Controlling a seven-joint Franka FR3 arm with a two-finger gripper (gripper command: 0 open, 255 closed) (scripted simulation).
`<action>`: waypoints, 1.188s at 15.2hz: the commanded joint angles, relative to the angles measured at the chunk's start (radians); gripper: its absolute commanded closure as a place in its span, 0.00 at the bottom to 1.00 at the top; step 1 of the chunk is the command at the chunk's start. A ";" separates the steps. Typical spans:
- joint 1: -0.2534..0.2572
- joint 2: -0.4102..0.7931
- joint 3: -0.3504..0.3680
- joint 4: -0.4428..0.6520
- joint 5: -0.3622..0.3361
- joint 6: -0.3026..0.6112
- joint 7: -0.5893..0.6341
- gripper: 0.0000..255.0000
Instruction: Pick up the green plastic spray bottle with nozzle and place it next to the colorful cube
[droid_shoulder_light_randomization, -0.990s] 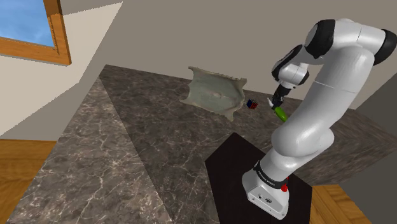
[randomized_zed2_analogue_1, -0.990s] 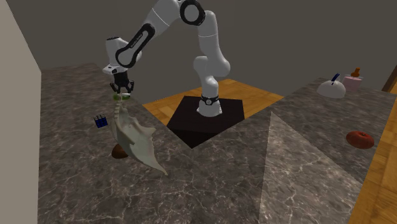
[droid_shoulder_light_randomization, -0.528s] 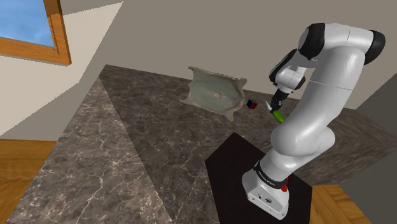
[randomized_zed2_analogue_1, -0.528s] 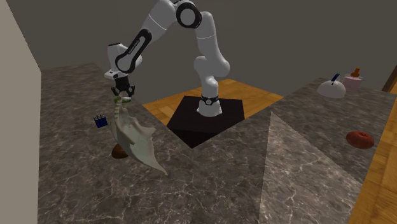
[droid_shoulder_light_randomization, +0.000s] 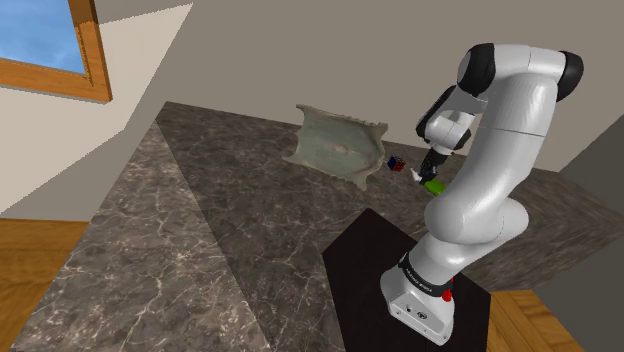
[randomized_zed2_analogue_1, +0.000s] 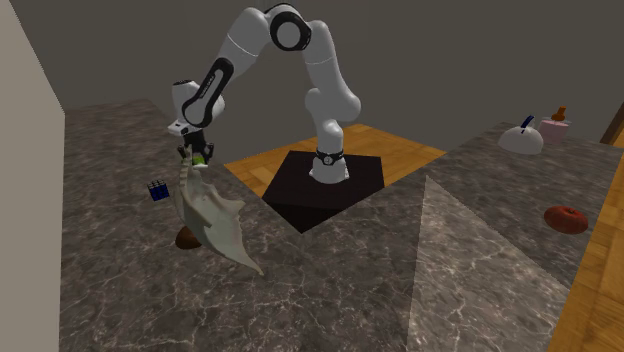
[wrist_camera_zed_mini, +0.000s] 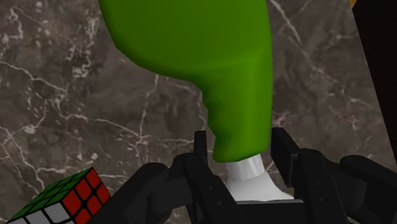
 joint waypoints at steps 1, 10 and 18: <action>-0.013 0.024 0.019 -0.001 0.025 0.022 -0.015 1.00; -0.057 0.092 0.075 0.006 0.091 0.077 -0.057 1.00; -0.057 0.093 0.075 0.006 0.091 0.077 -0.057 0.00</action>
